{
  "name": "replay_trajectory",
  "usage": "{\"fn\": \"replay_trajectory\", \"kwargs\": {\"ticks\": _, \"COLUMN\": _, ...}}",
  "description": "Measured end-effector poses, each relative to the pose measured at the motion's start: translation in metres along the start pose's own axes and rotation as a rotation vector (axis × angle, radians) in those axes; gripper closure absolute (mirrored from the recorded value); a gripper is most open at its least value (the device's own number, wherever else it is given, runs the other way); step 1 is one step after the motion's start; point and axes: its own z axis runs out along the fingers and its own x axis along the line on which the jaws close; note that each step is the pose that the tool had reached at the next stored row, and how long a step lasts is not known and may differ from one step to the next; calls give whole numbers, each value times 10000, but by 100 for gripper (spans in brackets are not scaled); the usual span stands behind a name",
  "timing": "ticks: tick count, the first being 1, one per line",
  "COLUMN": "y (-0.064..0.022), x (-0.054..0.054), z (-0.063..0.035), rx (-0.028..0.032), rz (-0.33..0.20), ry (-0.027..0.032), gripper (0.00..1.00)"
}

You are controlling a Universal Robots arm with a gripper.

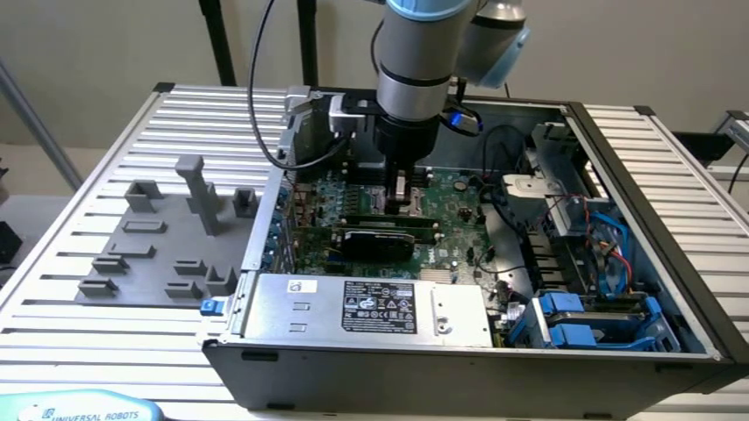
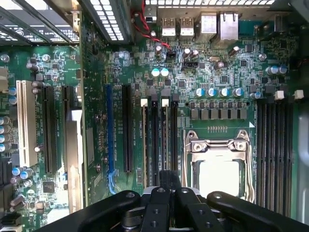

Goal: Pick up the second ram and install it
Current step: 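Press down the second ram until it locks into place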

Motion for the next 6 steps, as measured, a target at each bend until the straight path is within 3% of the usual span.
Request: {"fn": "replay_trajectory", "kwargs": {"ticks": 6, "y": -4, "x": 0, "z": 0, "rx": 0, "rz": 0, "ry": -2, "gripper": 89}}
